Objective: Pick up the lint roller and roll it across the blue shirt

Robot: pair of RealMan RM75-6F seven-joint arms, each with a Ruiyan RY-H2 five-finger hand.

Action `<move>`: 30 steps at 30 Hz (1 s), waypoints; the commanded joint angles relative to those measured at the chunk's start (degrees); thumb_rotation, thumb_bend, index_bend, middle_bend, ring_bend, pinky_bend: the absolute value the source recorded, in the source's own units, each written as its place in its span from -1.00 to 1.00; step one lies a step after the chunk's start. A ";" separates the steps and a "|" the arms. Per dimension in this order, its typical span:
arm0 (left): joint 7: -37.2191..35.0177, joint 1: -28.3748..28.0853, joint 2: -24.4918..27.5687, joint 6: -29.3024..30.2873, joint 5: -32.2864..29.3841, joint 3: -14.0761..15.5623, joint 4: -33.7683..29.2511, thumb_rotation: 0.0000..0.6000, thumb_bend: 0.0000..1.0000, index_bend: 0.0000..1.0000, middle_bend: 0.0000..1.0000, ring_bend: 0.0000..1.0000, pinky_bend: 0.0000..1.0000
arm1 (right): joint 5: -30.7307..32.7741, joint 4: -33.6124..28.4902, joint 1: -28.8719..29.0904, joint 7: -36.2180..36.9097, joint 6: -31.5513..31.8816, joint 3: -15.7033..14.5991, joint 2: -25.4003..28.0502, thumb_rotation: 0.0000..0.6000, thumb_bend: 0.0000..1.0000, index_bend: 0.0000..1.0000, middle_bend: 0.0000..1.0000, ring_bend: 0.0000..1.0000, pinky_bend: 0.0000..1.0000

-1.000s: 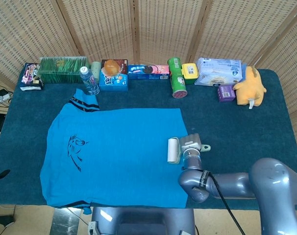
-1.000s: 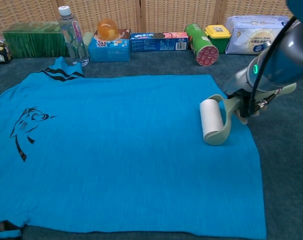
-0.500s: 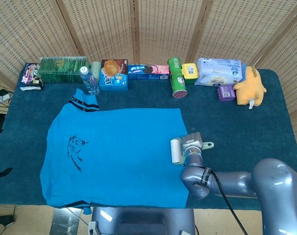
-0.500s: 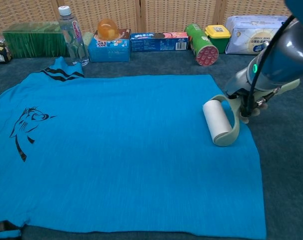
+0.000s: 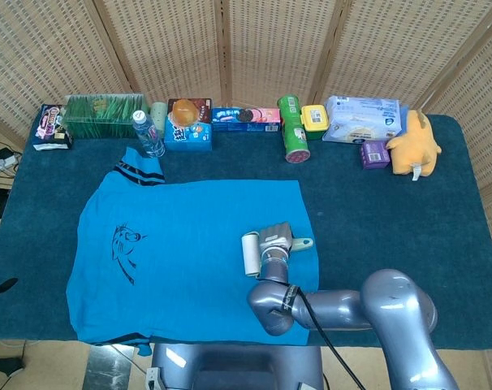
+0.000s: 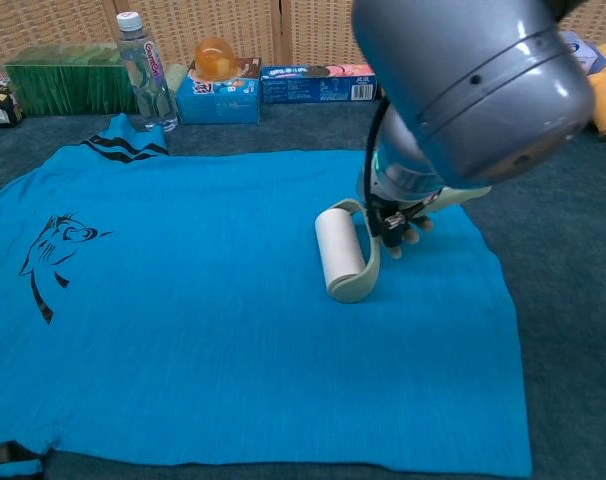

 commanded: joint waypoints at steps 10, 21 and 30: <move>-0.03 -0.05 -0.01 0.10 0.49 0.19 0.13 1.00 -0.74 -1.00 -1.00 -1.00 -0.84 | -1.90 4.28 2.13 -5.01 4.60 6.67 -6.88 1.00 1.00 0.48 0.57 0.56 1.00; -0.39 -0.01 0.05 0.22 0.36 0.20 0.31 1.00 -0.74 -1.00 -1.00 -1.00 -0.84 | -4.27 1.85 -1.21 -9.77 8.42 7.12 -5.24 1.00 1.00 0.48 0.57 0.56 1.00; 0.73 0.02 -0.12 0.40 0.02 0.18 -0.25 1.00 -0.74 -1.00 -1.00 -1.00 -0.84 | -6.27 -1.91 -7.29 -11.91 9.96 3.47 0.21 1.00 1.00 0.48 0.57 0.56 1.00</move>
